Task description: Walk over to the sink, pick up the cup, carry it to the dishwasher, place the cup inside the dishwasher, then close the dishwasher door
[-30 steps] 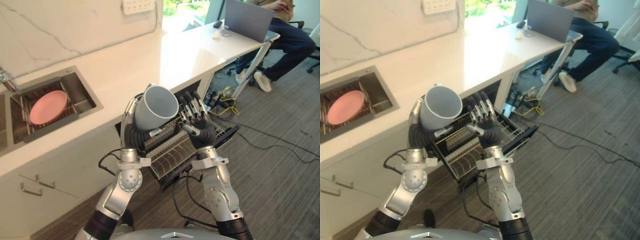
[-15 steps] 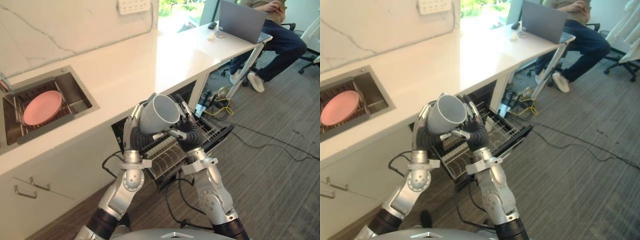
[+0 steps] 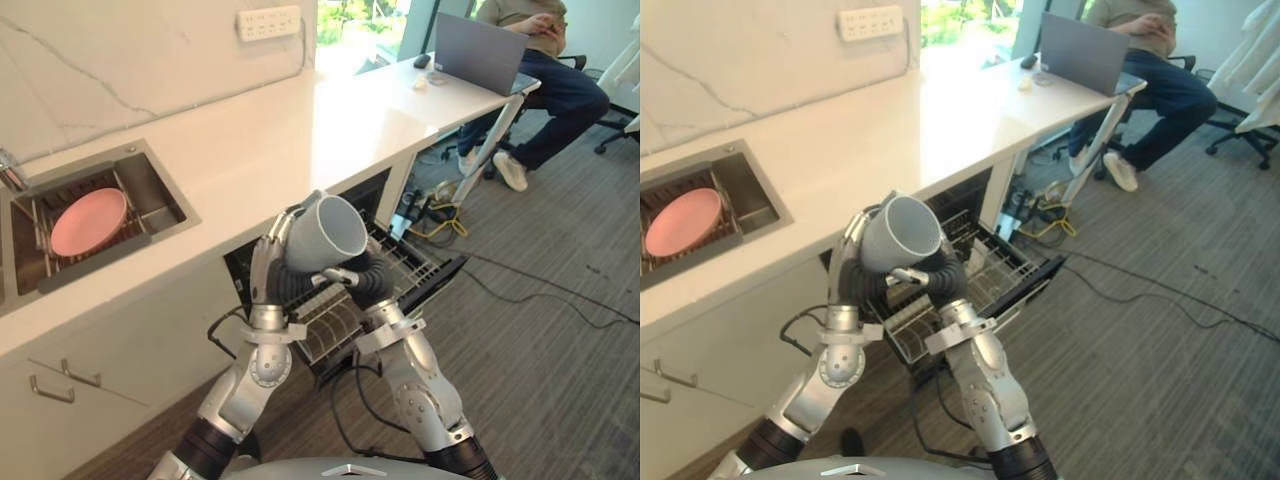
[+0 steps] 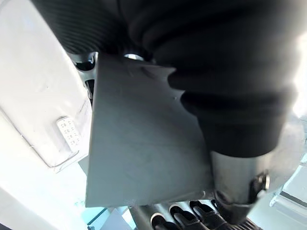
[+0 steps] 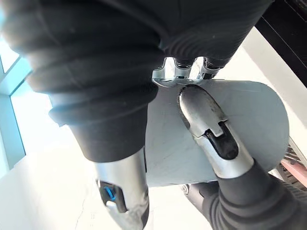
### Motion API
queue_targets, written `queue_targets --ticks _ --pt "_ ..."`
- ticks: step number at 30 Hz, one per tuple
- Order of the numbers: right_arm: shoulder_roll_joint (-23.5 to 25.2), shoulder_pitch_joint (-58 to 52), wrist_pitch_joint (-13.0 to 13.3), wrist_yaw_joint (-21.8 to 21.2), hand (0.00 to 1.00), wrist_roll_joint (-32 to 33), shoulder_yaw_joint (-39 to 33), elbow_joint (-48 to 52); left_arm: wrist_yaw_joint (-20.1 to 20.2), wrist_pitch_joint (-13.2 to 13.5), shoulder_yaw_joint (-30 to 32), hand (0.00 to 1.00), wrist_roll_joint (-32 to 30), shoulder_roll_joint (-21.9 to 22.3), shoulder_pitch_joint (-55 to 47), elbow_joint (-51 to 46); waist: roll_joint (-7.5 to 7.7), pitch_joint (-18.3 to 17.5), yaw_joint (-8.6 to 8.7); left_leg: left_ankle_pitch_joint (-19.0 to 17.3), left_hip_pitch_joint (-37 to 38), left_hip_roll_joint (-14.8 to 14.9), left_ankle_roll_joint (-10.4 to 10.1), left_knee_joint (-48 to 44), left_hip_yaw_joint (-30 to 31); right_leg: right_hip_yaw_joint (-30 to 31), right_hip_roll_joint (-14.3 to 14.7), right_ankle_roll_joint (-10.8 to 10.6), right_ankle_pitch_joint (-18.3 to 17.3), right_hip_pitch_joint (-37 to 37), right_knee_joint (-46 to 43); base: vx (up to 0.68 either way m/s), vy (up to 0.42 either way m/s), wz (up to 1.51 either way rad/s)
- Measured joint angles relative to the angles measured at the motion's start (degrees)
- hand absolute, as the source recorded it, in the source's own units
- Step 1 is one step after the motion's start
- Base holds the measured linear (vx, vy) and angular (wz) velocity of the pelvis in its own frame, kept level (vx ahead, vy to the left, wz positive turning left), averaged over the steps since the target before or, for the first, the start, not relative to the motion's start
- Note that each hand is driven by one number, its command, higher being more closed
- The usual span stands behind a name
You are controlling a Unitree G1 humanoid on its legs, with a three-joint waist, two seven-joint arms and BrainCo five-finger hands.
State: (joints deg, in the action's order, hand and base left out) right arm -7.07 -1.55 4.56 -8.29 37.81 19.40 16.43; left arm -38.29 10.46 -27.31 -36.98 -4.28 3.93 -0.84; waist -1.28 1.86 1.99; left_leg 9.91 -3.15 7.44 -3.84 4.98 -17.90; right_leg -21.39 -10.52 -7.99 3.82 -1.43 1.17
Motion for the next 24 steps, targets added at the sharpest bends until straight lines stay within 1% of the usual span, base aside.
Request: queue_targets --ticks 2,4,6,7,10,17,21,24 --pt "-0.16 0.05 -0.19 0.92 0.0 0.0 0.27 -0.01 0.08 -0.01 -0.32 1.0 -0.68 0.01 0.01 0.41 -0.05 -0.43 0.0 0.0 0.0 -0.01 0.0 0.0 0.0 0.05 0.0 -0.09 0.05 -0.03 0.02 0.02 0.0 0.0" --pt "-0.2 0.11 -1.07 1.45 0.0 0.0 0.33 -0.06 0.29 0.0 -0.4 1.0 -1.43 0.01 0.01 0.64 -0.22 -0.71 0.0 0.01 0.0 -0.01 0.01 0.0 0.02 0.06 0.0 -0.08 0.05 -0.02 0.0 0.0 0.0 0.0" --pt "-0.2 0.12 -1.11 1.77 0.0 0.01 0.46 -0.1 0.54 0.01 -0.48 1.0 -1.51 0.01 0.01 0.64 -0.34 -0.79 -0.03 0.03 0.0 -0.01 0.03 0.0 0.03 0.09 0.0 0.04 0.02 -0.01 -0.01 0.0 0.0 0.0" --pt "-0.2 0.19 -1.12 2.65 1.0 0.01 0.75 -0.1 1.06 0.01 -0.51 1.0 -1.59 0.01 0.01 0.64 -0.42 -0.84 -0.04 0.03 0.01 -0.01 0.03 0.0 0.04 0.12 0.0 0.27 -0.08 -0.01 0.0 0.0 0.0 0.0" --pt "-0.2 0.2 -1.13 3.9 1.0 0.0 0.93 -0.1 1.17 0.01 -1.24 1.0 -1.59 0.0 0.02 0.65 -0.44 -0.86 -0.1 -0.25 0.01 0.01 -0.34 0.01 0.05 0.19 -0.01 0.07 -0.2 0.01 0.03 -0.04 0.014 0.0" --pt "-0.35 0.2 -0.84 6.45 1.0 -0.09 1.56 -0.07 1.14 -0.07 -1.58 1.0 -1.42 -0.18 0.01 0.86 -0.68 -1.42 -0.23 -0.24 -0.02 0.07 -0.37 0.0 0.02 0.38 -0.04 0.12 -0.13 0.12 0.25 -0.02 0.005 0.0" --pt "-0.34 0.21 0.57 8.64 1.0 -2.31 2.57 0.02 1.04 -0.08 -1.71 1.0 -1.34 -0.18 0.03 1.02 -0.93 -2.67 -0.49 -0.26 -0.74 0.09 -0.39 0.0 -0.01 0.42 0.01 -0.01 0.02 0.69 0.57 0.0 0.0 0.0" --pt "-0.32 0.21 1.3 10.06 1.0 -4.48 3.01 0.02 0.97 -0.14 -2.06 1.0 -0.23 -0.18 0.02 1.55 -0.91 -2.68 -0.72 -0.34 -0.74 0.06 -0.49 -0.01 -0.25 0.6 0.04 0.22 0.48 0.64 0.79 0.02 -0.002 -0.03"
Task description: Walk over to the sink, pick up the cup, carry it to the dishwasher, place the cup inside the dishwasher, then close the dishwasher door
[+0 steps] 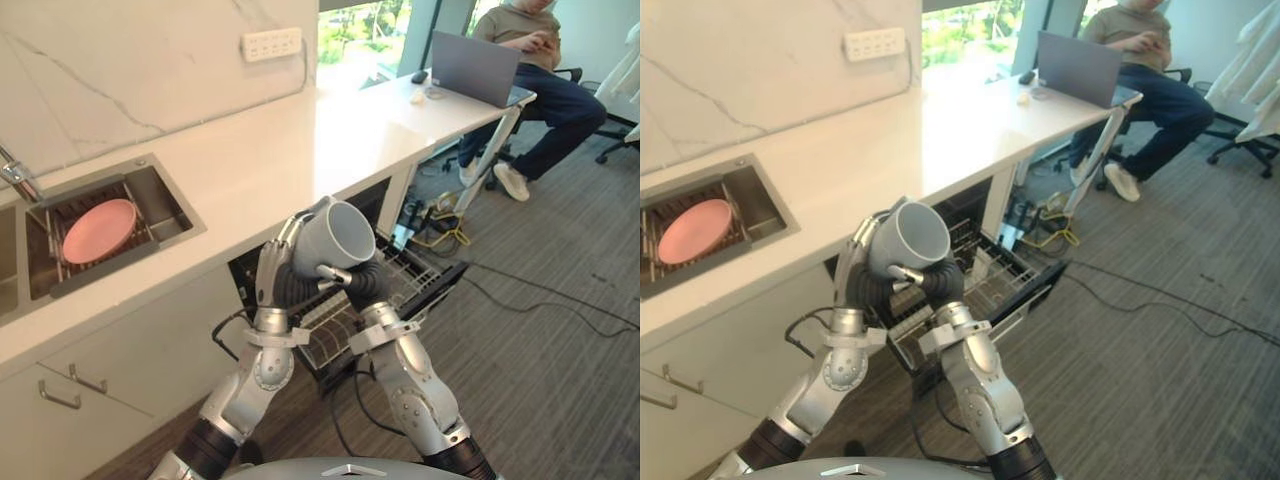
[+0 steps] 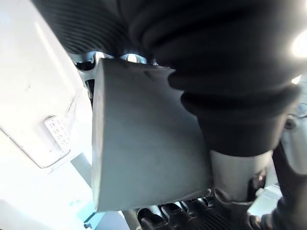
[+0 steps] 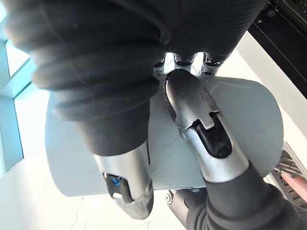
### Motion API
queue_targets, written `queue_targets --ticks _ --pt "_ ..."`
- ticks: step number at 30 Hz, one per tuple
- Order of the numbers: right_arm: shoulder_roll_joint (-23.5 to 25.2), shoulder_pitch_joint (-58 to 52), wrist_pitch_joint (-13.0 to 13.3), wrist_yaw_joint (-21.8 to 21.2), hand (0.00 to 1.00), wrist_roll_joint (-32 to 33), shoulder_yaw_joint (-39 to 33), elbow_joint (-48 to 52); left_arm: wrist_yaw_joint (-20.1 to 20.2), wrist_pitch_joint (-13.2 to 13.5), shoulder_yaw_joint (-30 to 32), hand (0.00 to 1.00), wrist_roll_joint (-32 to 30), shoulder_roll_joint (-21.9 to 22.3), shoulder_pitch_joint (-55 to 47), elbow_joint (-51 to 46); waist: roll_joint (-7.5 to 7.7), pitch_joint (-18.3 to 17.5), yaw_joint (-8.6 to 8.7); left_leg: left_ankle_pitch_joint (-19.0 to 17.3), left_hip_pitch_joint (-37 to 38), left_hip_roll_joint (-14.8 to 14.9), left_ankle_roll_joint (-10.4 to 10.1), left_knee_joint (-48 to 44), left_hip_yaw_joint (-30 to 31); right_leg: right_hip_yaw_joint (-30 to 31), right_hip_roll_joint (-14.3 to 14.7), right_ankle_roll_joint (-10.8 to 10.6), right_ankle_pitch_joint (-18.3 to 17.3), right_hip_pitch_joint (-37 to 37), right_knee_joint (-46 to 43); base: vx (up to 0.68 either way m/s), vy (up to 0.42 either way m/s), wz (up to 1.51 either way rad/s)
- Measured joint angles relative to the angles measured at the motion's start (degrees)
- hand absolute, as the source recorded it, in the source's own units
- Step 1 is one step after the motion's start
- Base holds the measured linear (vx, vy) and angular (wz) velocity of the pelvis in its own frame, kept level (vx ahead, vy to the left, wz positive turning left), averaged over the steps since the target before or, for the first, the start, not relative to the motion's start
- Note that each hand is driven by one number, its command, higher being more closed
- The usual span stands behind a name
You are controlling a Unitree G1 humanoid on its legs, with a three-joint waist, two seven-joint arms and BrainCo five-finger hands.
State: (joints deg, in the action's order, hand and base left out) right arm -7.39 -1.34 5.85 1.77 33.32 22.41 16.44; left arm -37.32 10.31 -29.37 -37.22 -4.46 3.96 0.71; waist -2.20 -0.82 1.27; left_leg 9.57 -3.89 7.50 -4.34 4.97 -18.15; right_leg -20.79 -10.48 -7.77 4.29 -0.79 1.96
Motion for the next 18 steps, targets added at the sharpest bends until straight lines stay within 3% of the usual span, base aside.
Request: queue_targets --ticks 3,4,12,18 --pt "0.0 0.27 0.01 0.91 1.0 -1.34 0.08 0.0 0.0 -0.04 -0.18 1.0 1.22 0.01 0.0 0.47 0.0 0.0 -0.02 -0.01 0.04 -0.01 -0.02 0.0 -0.13 0.11 0.01 -0.12 0.26 -0.01 0.14 0.01 0.0 -0.01" --pt "0.0 0.67 0.01 1.28 1.0 -1.8 0.07 0.0 -0.01 -0.03 -0.18 0.0 1.99 0.02 0.0 0.58 0.0 0.0 0.02 -0.01 0.06 -0.01 -0.02 0.0 -0.15 0.13 0.03 -0.13 0.26 -0.01 0.15 0.0 0.0 0.0" --pt "0.23 4.24 2.47 3.81 1.0 -2.26 -1.38 0.69 -1.99 0.92 -0.47 0.0 5.15 0.0 -1.34 3.37 -0.01 0.0 -0.18 -0.05 0.28 -0.02 -0.06 0.0 -0.23 0.07 0.02 -0.24 0.0 -0.18 0.13 0.0 0.0 0.0" --pt "1.55 4.26 2.57 4.71 1.0 -2.2 -5.0 0.69 -2.3 1.2 0.47 0.0 5.63 0.05 -2.02 4.51 0.0 0.02 -0.24 -0.09 0.89 -0.04 -0.03 0.01 0.02 -0.15 -0.01 -0.35 -0.19 -1.01 0.1 0.0 0.0 0.01"
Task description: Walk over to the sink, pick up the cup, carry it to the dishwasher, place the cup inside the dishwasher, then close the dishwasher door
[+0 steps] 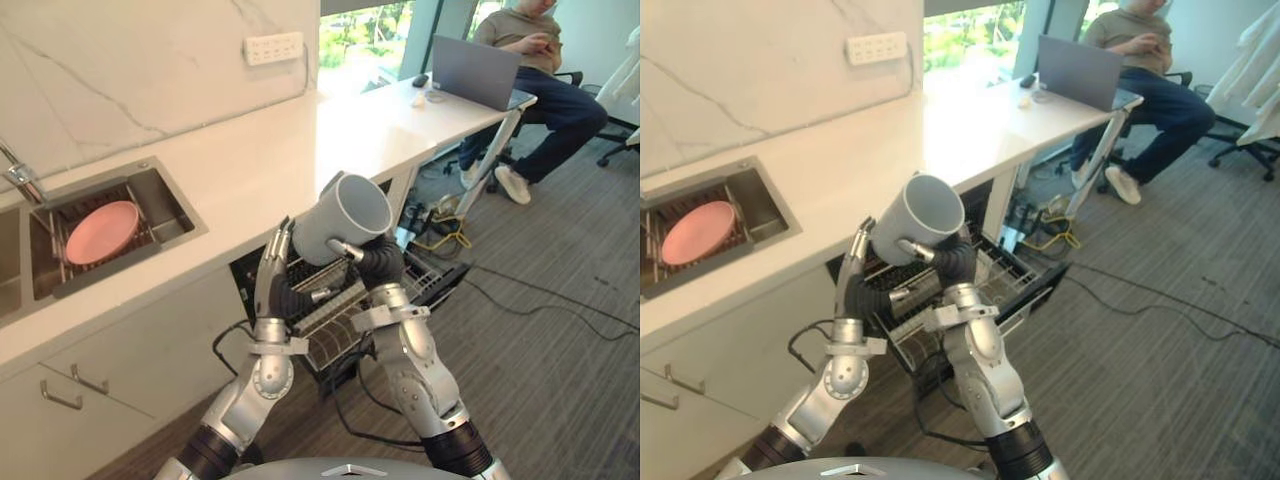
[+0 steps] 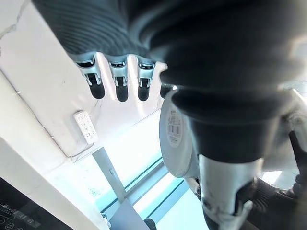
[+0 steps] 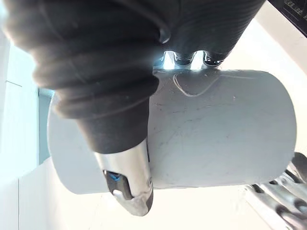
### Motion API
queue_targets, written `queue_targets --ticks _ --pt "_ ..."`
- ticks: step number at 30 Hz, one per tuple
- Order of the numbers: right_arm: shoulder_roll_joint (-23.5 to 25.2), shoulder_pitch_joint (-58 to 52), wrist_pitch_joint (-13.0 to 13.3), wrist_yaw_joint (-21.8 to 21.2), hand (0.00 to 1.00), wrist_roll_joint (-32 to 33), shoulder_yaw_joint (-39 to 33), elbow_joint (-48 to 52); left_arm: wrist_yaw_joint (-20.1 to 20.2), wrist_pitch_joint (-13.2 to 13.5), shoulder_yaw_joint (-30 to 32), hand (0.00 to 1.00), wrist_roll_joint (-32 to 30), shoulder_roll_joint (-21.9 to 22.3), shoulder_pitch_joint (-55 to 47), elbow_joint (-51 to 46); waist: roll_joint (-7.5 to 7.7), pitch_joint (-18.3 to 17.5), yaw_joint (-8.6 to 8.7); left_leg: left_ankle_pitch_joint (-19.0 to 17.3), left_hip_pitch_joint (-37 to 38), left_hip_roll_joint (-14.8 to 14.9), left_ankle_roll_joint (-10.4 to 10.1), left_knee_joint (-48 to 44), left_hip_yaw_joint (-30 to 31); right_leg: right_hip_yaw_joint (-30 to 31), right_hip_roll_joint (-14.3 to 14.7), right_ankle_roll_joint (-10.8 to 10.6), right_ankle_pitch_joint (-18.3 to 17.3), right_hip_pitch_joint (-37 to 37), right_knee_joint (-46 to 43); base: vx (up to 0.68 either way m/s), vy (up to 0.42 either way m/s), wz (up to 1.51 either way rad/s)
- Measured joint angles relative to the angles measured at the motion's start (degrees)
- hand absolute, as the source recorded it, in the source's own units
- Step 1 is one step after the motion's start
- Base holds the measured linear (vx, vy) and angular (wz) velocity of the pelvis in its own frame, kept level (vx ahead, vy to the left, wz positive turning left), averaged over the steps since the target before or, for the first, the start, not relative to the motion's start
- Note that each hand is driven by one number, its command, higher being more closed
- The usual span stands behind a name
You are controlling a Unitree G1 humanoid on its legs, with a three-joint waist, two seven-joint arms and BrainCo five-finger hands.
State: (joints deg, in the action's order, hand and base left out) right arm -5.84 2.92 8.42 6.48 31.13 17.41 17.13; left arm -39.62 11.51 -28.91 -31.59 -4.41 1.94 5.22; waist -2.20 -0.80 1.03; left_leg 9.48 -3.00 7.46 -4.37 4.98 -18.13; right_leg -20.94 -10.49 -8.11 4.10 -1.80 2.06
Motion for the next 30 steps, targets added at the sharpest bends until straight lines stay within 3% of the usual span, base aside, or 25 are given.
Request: queue_targets --ticks 5,7,8,10,11,13,19,25,30 --pt "0.67 -0.49 -0.14 0.16 1.0 -0.06 -5.26 0.0 0.79 0.7 3.34 0.0 3.96 0.29 -2.02 0.07 0.1 0.09 -0.1 -0.02 -0.04 -0.06 0.02 0.0 0.19 -0.18 -0.02 -0.02 -0.01 -0.19 0.13 0.0 0.0 0.01" --pt "0.61 -1.39 -1.47 0.03 1.0 -0.34 -8.94 -0.19 6.74 3.94 5.9 0.0 12.89 0.36 -3.81 0.12 0.29 0.31 -0.3 -0.01 -0.16 -0.16 0.03 0.0 0.71 -0.7 -0.07 -0.13 -0.1 -0.44 0.17 0.01 0.002 0.09" --pt "0.6 -1.54 -1.6 0.0 1.0 -0.69 -9.39 -0.25 7.63 4.45 6.14 0.0 13.67 0.35 -4.14 0.12 0.3 0.32 -0.34 -0.01 -0.21 -0.17 0.03 0.0 0.77 -0.79 -0.09 -0.15 -0.13 -0.45 0.17 0.01 0.001 0.13" --pt "-0.66 -1.94 -3.81 -0.32 1.0 -3.69 -12.02 -3.91 17.4 7.61 6.1 0.0 19.89 0.1 -7.92 0.19 0.48 0.53 -0.54 0.17 -1.24 -0.5 0.15 -0.01 2.06 -1.99 -0.25 -0.32 -0.32 -0.41 0.11 0.02 0.01 0.23" --pt "-0.92 -1.88 -3.9 -0.33 1.0 -3.97 -12.09 -4.86 18.2 7.71 5.97 0.0 20.4 0.09 -8.3 0.31 0.5 0.58 -0.56 0.21 -1.36 -0.53 0.2 -0.01 2.24 -2.14 -0.25 -0.34 -0.34 -0.41 0.1 0.02 0.017 0.31" --pt "-3.69 -1.2 -5.18 -0.55 1.0 -4.59 -13.87 -13.91 25.02 7.69 6.59 0.0 27.52 -0.05 -10.73 4.51 0.61 1.9 -1.59 0.73 -2.67 -0.83 0.32 -0.01 4.17 -4.17 -0.29 -0.5 -0.52 -0.49 -0.12 -0.01 0.018 0.39" --pt "-9.55 3.99 -6.46 -1.55 1.0 -4.65 -18.54 -23.76 32.87 7.47 15.07 0.0 38.81 -3.41 -20.64 7.02 0.04 5.61 -4.29 1.91 -6.06 -1.44 0.79 -0.03 8.99 -9.18 -0.36 -0.73 -0.7 -0.46 -0.62 -0.03 0.013 0.44" --pt "-12.93 13.92 -8.8 0.02 1.0 -9.14 -19.12 -35.75 38.88 5.31 15.44 0.0 48.58 -4.58 -22.21 16.98 -0.27 9.16 -7.68 2.61 -8.12 -2.41 1.12 -0.05 12.87 -13.45 -0.36 -1.02 -0.51 -1.7 0.33 -0.03 0.014 0.38" --pt "-17.62 25.43 -12.19 -0.51 1.0 -10.74 -19.84 -54.57 45.23 5.28 19.18 0.0 57.69 -3.42 -21.36 24.8 -1.37 16.31 -11.52 3.99 -10.65 -3.28 1.37 -0.19 17.4 -18.07 -0.08 -1.37 -0.76 -2.19 0.25 -0.05 0.011 0.41"
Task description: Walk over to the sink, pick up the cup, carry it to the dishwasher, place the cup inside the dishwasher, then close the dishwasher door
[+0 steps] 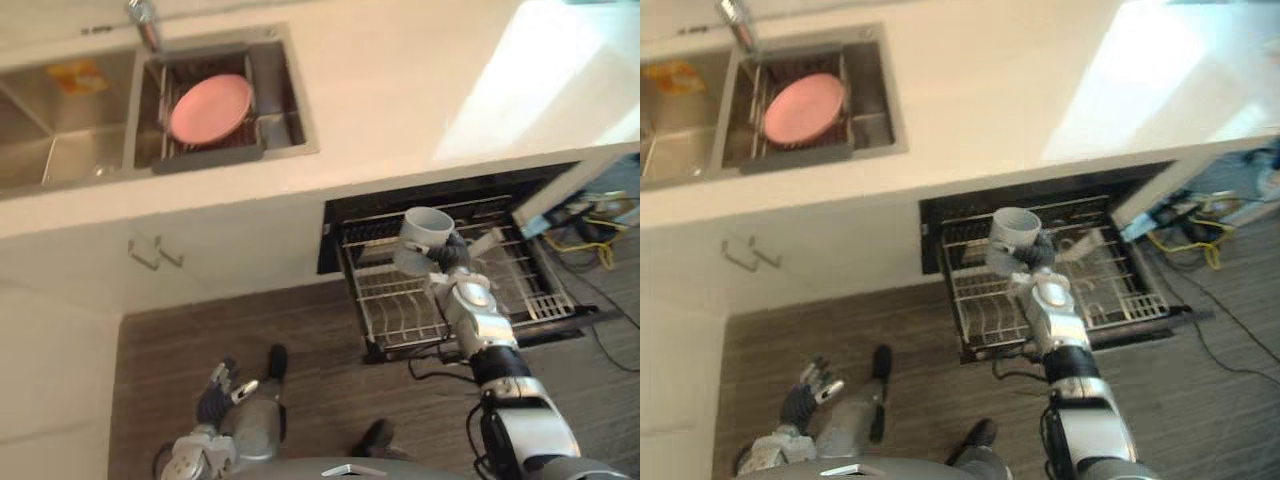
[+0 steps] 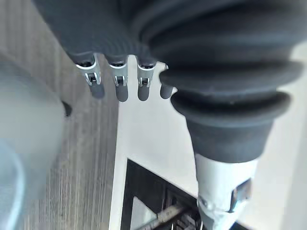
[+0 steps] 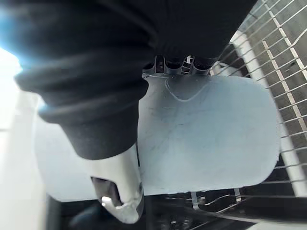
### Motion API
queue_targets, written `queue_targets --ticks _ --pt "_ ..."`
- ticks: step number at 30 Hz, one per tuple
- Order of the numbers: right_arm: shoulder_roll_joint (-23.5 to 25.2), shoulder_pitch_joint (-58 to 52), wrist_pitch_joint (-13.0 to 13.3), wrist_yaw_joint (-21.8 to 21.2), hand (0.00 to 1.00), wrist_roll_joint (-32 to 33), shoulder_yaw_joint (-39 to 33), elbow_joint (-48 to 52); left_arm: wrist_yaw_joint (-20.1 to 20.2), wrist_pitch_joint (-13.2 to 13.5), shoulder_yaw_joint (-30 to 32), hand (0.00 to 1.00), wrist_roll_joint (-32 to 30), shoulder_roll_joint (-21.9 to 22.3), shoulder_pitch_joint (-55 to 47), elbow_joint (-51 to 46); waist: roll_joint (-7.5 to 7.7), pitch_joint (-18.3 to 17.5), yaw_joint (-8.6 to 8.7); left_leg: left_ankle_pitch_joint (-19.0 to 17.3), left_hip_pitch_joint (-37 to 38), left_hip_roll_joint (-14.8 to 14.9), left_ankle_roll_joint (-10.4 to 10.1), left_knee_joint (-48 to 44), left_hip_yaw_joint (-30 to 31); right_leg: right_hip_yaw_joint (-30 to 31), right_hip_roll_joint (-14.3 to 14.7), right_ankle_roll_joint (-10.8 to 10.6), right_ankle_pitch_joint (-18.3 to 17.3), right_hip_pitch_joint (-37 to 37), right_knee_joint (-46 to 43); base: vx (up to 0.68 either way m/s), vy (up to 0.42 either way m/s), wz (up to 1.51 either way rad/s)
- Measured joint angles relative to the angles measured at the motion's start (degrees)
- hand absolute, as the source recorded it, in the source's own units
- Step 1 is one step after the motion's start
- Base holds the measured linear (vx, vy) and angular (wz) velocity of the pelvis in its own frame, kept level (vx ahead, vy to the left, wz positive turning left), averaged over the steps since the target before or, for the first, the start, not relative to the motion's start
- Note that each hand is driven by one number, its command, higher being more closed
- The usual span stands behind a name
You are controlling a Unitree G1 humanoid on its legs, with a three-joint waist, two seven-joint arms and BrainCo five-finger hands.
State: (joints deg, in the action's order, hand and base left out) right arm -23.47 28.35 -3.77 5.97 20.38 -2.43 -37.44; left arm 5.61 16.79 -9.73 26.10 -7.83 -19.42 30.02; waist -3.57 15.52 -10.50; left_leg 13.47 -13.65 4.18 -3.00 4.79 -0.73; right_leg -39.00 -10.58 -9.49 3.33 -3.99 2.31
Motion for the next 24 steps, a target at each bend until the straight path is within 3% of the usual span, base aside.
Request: queue_targets --ticks 4,9,11,16,17,24 --pt "-5.39 9.64 -3.17 -2.03 1.0 0.68 1.46 -10.43 1.96 -0.01 4.24 0.0 2.28 -0.17 0.91 -0.07 -0.92 5.82 -2.37 0.8 -1.73 -0.86 0.18 -0.2 2.97 -2.88 -0.14 -0.42 -0.67 0.13 -1.02 -0.03 0.009 0.42" --pt "-6.77 16.54 -4.66 -3.03 1.0 0.58 1.79 -18.36 4.02 -0.49 2.9 0.0 3.09 -0.14 0.97 0.03 -1.85 6.74 -4.53 1.11 -4.66 -1.81 0.59 -0.21 4.42 -3.86 -0.54 -0.91 -1.04 2.02 -1.21 0.01 0.024 0.21" --pt "-7.68 19.67 -5.9 -3.87 1.0 -0.1 2.53 -22.72 4.3 -0.51 0.81 0.0 3.09 -0.06 1.9 0.46 -3.43 7.62 -5.27 1.37 -5.11 -2.51 0.94 -0.21 5.24 -4.27 -1.03 -1.36 -1.47 2.19 -1.59 0.03 0.031 0.19" --pt "-9.81 21.84 -8.0 -6.34 1.0 -2.9 4.28 -25.4 4.35 -1.08 -1.3 0.0 3.69 0.04 2.48 0.44 -4.99 8.4 -5.6 1.4 -6.27 -2.87 1.01 -0.23 5.37 -4.2 -1.3 -1.62 -1.87 3.28 -1.6 0.03 0.004 0.03" --pt "-9.82 22.19 -8.01 -6.98 0.0 -2.92 4.29 -25.91 4.37 -1.19 -1.83 0.0 3.86 0.06 2.48 0.43 -5.03 8.41 -5.47 1.39 -6.24 -2.85 1.0 -0.23 5.36 -4.16 -1.29 -1.64 -1.98 3.27 -1.6 0.03 -0.028 -0.01" --pt "-10.09 24.13 -11.55 -10.83 0.0 -7.31 5.76 -28.91 4.34 -3.01 -3.91 0.0 5.27 0.66 3.01 -0.35 -6.03 8.87 -5.33 1.09 -5.78 -2.45 0.59 -0.24 5.32 -4.01 -1.08 -1.45 -2.69 3.08 -1.95 0.0 -0.004 0.0"
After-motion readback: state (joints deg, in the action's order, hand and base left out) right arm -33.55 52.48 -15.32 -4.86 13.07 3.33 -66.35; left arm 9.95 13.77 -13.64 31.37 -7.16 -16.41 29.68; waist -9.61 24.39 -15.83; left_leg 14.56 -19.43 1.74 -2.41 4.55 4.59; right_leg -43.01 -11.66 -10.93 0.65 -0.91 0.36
